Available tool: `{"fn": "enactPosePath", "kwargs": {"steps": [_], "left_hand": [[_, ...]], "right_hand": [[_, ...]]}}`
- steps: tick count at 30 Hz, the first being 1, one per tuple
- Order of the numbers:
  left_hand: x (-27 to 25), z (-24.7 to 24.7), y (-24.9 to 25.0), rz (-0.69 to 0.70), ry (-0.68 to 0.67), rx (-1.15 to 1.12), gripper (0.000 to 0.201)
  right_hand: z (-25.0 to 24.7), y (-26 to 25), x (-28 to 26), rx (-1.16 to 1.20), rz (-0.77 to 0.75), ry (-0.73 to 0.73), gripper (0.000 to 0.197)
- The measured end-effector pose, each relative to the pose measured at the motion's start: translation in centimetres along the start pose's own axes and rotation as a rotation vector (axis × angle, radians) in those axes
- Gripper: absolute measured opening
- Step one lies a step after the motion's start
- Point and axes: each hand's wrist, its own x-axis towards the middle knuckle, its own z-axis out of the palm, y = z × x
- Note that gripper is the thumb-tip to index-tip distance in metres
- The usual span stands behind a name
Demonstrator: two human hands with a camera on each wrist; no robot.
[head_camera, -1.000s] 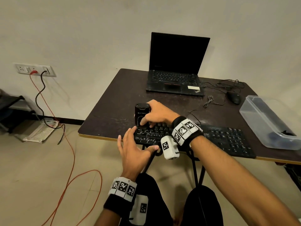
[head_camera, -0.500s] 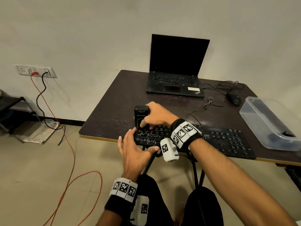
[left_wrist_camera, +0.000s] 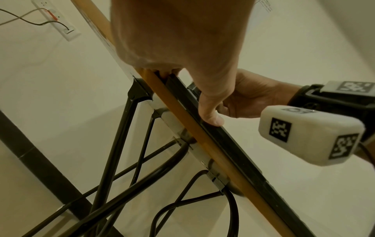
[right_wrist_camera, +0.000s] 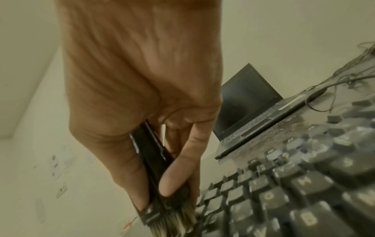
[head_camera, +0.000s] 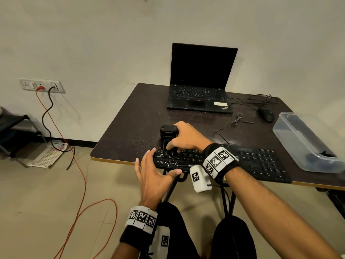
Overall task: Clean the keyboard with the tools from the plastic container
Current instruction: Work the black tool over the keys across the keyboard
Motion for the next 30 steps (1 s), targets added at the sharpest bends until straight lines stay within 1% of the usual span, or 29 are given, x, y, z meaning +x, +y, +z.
{"fn": "enactPosePath", "kwargs": {"steps": [3,5,6,7,10,11,14,15,17,18,20,21,24,25,28,29,30], "left_hand": [[0.0,0.0,0.2,0.010,-0.005,0.013,0.119],[-0.1,-0.1,0.4,0.025,0.010,0.015,0.121],[-0.1,-0.1,0.4,0.031,0.014,0.017,0.119],[-0.2,-0.2,0.6,0.028,0.011,0.015,0.116],[-0.3,-0.3,0.9,0.002,0.005,-0.006,0.110],[-0.4,-0.3,1.1,0.005,0.007,-0.008,0.112],[-0.3,-0.5,1.2,0.009,0.013,0.004,0.122],[-0.4,-0.6,1.2,-0.002,0.004,0.002,0.121],[-0.5,-0.6,1.4,-0.028,-0.016,-0.006,0.113],[-0.5,-0.6,1.5,-0.030,-0.017,-0.008,0.110],[-0.4,-0.6,1.6,-0.022,-0.010,-0.010,0.109],[-0.4,-0.6,1.6,-0.020,-0.008,-0.008,0.109],[-0.4,-0.5,1.5,-0.017,-0.006,-0.006,0.109],[-0.5,-0.5,1.4,-0.016,-0.005,-0.007,0.109],[-0.4,-0.5,1.3,-0.021,0.002,-0.013,0.110],[-0.4,-0.4,1.3,-0.022,0.001,-0.011,0.110],[-0.4,-0.4,1.2,-0.015,0.001,-0.004,0.111]], "right_hand": [[-0.4,0.7,-0.2,-0.004,0.016,0.079,0.020],[-0.4,0.7,-0.4,-0.013,0.002,0.025,0.020],[-0.4,0.8,-0.5,-0.013,-0.004,0.000,0.021],[-0.5,1.0,-0.4,-0.007,0.006,0.006,0.022],[-0.5,1.6,-0.1,-0.016,0.024,0.126,0.022],[-0.4,1.7,-0.1,-0.019,0.020,0.128,0.022],[-0.5,1.5,0.0,0.013,0.018,0.036,0.022],[-0.6,1.5,0.1,0.016,0.025,0.057,0.021],[-0.9,1.5,0.3,-0.007,0.033,0.130,0.020],[-0.9,1.5,0.4,-0.010,0.033,0.127,0.022],[-0.8,1.1,0.3,0.008,0.024,0.039,0.024],[-0.8,1.0,0.5,0.016,0.028,0.024,0.025],[-0.9,1.4,0.9,-0.009,0.040,0.139,0.021],[-0.8,1.5,0.8,-0.012,0.042,0.138,0.021],[-1.1,1.6,0.4,0.043,0.050,0.014,0.025],[-1.4,1.7,0.3,0.060,0.061,0.020,0.024],[-1.6,1.9,0.2,0.062,0.072,0.056,0.022]]}}
